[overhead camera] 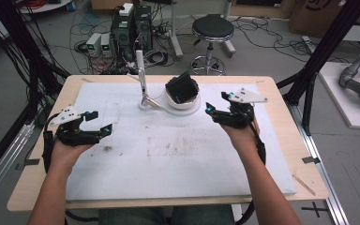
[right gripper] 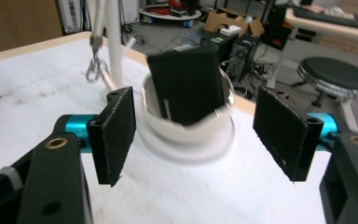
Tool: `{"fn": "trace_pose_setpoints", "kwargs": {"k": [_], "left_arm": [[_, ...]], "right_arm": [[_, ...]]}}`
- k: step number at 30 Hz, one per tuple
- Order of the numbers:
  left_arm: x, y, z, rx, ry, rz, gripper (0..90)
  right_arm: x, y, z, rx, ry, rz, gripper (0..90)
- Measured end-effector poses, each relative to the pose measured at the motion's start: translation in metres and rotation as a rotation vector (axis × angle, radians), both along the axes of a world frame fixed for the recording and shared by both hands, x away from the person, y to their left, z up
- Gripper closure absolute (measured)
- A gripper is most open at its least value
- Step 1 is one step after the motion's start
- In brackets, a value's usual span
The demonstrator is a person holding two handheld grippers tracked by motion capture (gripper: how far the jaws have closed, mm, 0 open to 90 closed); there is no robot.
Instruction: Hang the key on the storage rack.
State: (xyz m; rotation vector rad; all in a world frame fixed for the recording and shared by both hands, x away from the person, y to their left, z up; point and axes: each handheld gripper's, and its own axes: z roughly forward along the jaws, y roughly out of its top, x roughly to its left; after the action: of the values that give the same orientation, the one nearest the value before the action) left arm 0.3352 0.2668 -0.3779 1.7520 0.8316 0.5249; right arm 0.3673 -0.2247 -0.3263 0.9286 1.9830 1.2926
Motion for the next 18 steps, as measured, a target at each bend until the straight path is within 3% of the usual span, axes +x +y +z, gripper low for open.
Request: {"fn": "trace_pose_setpoints", "kwargs": {"k": [6, 11, 14, 18], "left_arm": [[0.002, -0.005, -0.002, 0.003, -0.005, -0.012, 18.9], [0.004, -0.008, -0.006, 0.004, -0.006, -0.025, 18.9], [0.005, -0.01, -0.008, 0.003, -0.004, -0.031, 18.9], [0.005, -0.014, -0.008, 0.002, -0.002, -0.036, 18.9]], "right_arm": [[-0.01, -0.032, -0.025, 0.027, 0.036, -0.055, 26.8], [-0.016, -0.042, -0.042, 0.055, 0.047, -0.077, 23.8], [-0.017, -0.046, -0.049, 0.051, 0.078, -0.089, 21.5], [-0.019, -0.051, -0.056, 0.045, 0.085, -0.102, 21.4]]}}
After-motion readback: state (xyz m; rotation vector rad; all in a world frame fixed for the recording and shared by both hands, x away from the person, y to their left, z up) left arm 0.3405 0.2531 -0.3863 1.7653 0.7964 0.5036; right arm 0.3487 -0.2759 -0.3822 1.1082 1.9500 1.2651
